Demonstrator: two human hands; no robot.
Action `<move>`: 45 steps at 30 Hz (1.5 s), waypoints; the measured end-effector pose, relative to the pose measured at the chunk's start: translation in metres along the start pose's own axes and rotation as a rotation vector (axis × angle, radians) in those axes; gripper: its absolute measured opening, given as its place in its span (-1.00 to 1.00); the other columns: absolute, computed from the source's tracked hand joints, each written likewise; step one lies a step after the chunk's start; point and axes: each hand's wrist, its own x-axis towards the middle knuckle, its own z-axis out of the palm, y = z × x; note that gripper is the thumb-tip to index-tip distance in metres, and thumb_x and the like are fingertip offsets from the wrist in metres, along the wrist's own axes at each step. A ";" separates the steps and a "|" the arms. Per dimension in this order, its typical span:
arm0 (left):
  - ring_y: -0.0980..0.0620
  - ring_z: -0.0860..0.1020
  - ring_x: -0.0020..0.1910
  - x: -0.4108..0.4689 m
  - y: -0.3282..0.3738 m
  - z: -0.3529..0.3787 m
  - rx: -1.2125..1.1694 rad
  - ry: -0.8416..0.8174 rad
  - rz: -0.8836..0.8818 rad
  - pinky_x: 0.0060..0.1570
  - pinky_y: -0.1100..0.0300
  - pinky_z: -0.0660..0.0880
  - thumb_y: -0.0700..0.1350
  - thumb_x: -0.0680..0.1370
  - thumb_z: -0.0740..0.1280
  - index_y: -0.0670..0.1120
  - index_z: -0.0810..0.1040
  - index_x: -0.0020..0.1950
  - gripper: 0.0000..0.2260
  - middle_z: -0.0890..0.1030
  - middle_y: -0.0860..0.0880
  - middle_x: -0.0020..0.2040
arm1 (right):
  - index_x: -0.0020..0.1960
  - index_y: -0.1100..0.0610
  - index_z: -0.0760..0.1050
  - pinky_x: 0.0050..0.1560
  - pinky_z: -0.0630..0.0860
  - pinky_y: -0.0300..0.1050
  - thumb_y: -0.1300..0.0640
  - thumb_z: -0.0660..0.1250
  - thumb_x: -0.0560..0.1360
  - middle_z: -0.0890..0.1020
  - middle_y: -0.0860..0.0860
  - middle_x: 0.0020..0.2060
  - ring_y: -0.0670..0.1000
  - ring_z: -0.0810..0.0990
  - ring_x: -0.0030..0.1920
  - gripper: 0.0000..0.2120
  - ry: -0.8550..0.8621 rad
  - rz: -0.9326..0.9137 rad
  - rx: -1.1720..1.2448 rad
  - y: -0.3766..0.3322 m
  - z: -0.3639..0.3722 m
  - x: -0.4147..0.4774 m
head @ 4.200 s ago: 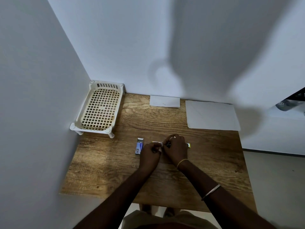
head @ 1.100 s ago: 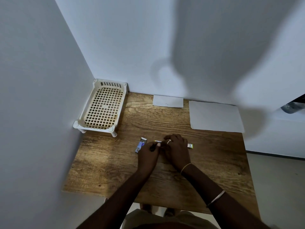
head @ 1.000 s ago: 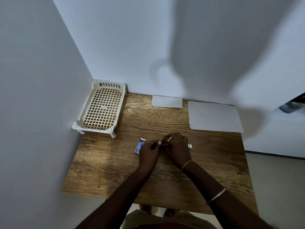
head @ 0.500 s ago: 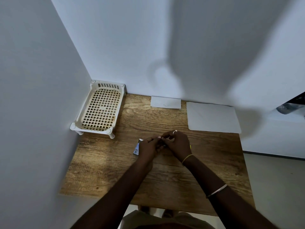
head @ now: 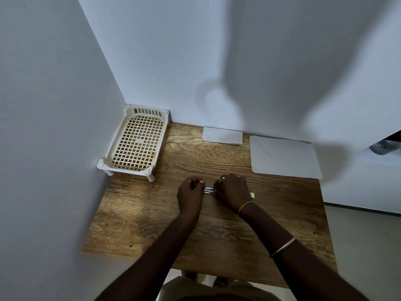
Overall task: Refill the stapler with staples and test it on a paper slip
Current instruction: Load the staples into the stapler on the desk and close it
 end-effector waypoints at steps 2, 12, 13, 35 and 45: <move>0.05 0.68 -0.04 -0.001 0.001 0.000 0.046 0.003 0.023 0.09 -0.02 0.63 -0.17 0.54 0.45 -0.02 0.69 -0.01 -0.92 0.73 0.02 -0.09 | 0.09 -0.10 0.66 0.13 0.40 0.04 -0.06 0.32 0.54 0.67 -0.05 0.03 0.08 0.56 0.15 -0.80 0.003 0.002 0.005 0.000 0.002 0.000; 0.05 0.67 -0.02 -0.005 0.006 0.000 0.076 0.014 0.030 0.04 0.09 0.59 -0.18 0.56 0.43 -0.08 0.70 0.04 -0.90 0.72 0.01 -0.06 | -0.02 -0.08 0.69 0.06 0.49 0.05 -0.07 0.42 0.47 0.69 -0.05 -0.07 0.06 0.62 0.04 -0.85 0.064 0.079 0.139 -0.001 0.007 -0.005; 0.06 0.67 -0.02 -0.005 0.006 0.000 0.073 0.012 0.030 0.04 0.10 0.59 -0.18 0.56 0.43 -0.08 0.70 0.04 -0.91 0.72 0.02 -0.06 | -0.01 -0.07 0.69 0.07 0.51 0.06 -0.06 0.42 0.47 0.69 -0.05 -0.07 0.05 0.63 0.04 -0.85 0.066 0.079 0.152 -0.001 0.007 -0.005; 0.12 0.66 -0.06 -0.007 0.004 0.001 0.083 0.008 0.031 -0.10 0.27 0.52 -0.16 0.56 0.43 -0.05 0.70 0.03 -0.92 0.72 0.06 -0.08 | 0.06 -0.08 0.67 0.11 0.45 0.05 -0.08 0.37 0.50 0.71 -0.06 -0.03 0.05 0.63 0.08 -0.81 0.069 0.100 0.126 0.001 0.014 -0.004; 0.11 0.66 -0.04 -0.008 0.005 0.000 0.108 0.007 0.042 -0.10 0.29 0.51 -0.17 0.57 0.42 -0.08 0.69 0.07 -0.89 0.72 0.02 -0.05 | 0.03 -0.08 0.67 0.08 0.42 0.02 -0.08 0.36 0.53 0.70 -0.05 -0.02 0.05 0.62 0.07 -0.84 0.087 0.068 0.064 0.001 0.016 -0.006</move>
